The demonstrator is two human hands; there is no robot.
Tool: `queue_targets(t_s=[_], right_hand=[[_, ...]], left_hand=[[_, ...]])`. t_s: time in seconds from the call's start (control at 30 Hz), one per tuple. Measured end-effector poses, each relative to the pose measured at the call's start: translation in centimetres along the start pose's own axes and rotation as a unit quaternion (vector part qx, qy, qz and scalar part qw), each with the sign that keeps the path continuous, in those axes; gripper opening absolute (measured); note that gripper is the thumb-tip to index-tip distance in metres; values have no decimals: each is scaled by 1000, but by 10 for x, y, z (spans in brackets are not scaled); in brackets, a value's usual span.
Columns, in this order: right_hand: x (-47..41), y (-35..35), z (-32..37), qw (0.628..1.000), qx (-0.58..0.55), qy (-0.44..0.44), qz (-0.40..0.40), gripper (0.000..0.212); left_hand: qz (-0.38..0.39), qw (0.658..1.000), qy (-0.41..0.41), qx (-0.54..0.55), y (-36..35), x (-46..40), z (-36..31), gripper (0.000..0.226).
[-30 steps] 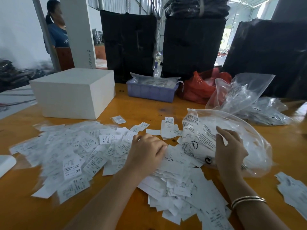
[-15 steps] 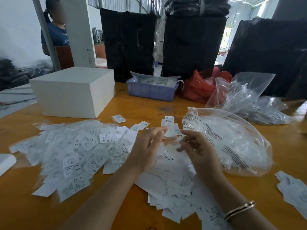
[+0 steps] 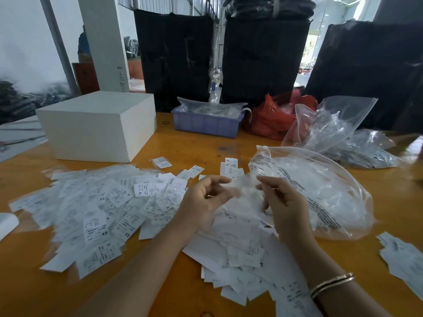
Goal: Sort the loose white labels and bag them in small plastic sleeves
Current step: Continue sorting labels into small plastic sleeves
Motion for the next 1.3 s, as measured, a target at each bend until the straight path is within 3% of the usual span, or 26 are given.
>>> queue_targets(t_s=[0.17,0.23,0.33,0.37,0.43,0.5,0.57,0.63,0.7,0.77,0.97,1.1,1.3], right_hand=[[-18,29,-5,981,38,-7,-188,30],[-25,41,-13,970,98,-40,-217,33],[-28,43,-32,929,301,-180,-117,45],[-25,41,-33,911,357,-192,-75,45],[-21,33,-24,911,391,-114,-59,42],[-14,22,-5,937,344,39,-55,36],[0,2,12,944,293,134,67,27],[20,-21,17,901,315,153,256,48],[30,-33,10,840,374,179,349,66],[28,-36,5,820,398,191,366,66],[27,-32,6,848,344,220,339,65],[27,-32,9,863,302,241,325,46],[26,-31,14,876,278,279,278,28]], left_hand=[[-40,999,18,7,7,-3,6,26],[-52,998,32,3,9,-5,9,26],[-72,996,51,-6,11,-5,12,20],[-81,995,56,-3,11,-5,12,20],[-102,993,63,4,12,-6,11,20],[-119,991,65,2,12,-6,10,18],[-127,990,54,-15,11,-6,8,14],[-131,990,30,-45,11,-6,7,11],[-137,988,8,-70,12,-5,6,14],[-144,986,7,-80,13,-5,6,18],[-129,988,5,-91,12,-4,6,28],[-143,986,11,-86,14,-6,7,26],[-104,990,6,-94,10,-6,9,18]])
Point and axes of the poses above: each hand's wrist, its own x-axis away from the middle knuckle, its own y-axis out of the back of the hand, z = x × y, the point moved 3 cm from there along -x, towards the middle knuckle, and after that the axes turned 11 degrees about -z, right-handed, at the moved point
